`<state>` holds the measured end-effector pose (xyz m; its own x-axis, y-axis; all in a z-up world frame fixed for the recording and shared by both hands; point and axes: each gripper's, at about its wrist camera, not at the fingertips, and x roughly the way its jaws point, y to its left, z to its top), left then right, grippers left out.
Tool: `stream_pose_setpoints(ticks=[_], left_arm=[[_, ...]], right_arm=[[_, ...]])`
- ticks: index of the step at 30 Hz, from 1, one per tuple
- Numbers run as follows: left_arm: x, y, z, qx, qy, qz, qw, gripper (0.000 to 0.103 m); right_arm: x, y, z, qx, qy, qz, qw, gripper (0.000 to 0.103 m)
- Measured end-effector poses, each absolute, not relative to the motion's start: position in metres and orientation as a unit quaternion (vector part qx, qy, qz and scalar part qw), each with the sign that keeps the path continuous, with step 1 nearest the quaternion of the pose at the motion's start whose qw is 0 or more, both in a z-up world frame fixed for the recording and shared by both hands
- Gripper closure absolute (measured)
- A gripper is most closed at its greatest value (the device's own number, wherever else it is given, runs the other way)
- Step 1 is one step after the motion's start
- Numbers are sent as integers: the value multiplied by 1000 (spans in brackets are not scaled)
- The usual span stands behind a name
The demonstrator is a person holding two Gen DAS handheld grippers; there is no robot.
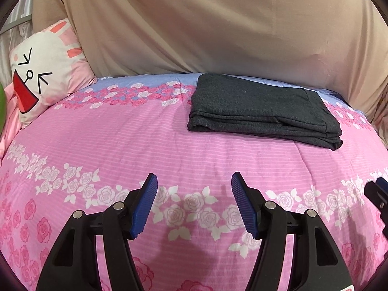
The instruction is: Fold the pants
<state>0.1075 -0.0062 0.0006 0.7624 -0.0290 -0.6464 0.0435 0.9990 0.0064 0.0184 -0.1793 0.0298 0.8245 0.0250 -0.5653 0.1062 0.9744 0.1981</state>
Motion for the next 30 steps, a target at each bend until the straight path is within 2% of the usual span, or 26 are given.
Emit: stream_pose_setpoints(ticks=[1,3,5,6,11,13,14,18,21,22,24,25,26,27,29,30], left_arm=[[110,-8,1,13,345,-19,939,41],[114,-9,0,16,345,-18,938,41],[117,-11,0,19,347,-19,938,41],[120,-11,-1,21,348,-20,937,41],[129,-9,-4,15,359,-26,933,41],[132,-7,-6,10,366,-31,930,41],[133,-6,-7,8,370,-32,928,41],[136,-5,-11,6,381,-34,924,41],[131,-7,-6,15,365,-25,931,29],[127,-9,-4,18,355,-28,934,28],[120,-14,0,28,337,-41,940,28],[118,-16,1,34,331,-43,942,28],[117,-18,2,40,327,-46,943,27],[113,-23,3,48,322,-51,944,25],[110,-27,4,57,317,-52,945,23],[108,-29,4,61,315,-51,946,22]], right_arm=[[27,-180,35,106,292,-20,951,43],[49,-183,45,93,289,-15,953,53],[70,-188,50,93,293,-10,951,68],[84,-191,53,93,296,-11,951,71],[133,-206,41,76,313,-53,945,72],[158,-218,10,72,364,-73,926,71],[163,-222,1,81,374,-70,921,66],[132,-223,24,109,335,-65,934,66],[91,-209,31,108,308,-60,943,66],[75,-202,30,102,300,-63,946,66],[52,-193,25,94,298,-69,947,62],[41,-188,20,96,301,-70,946,55],[36,-186,18,99,311,-69,943,42],[24,-183,21,102,305,-72,944,36],[9,-178,28,90,273,-90,954,10],[4,-176,30,81,260,-99,957,5]])
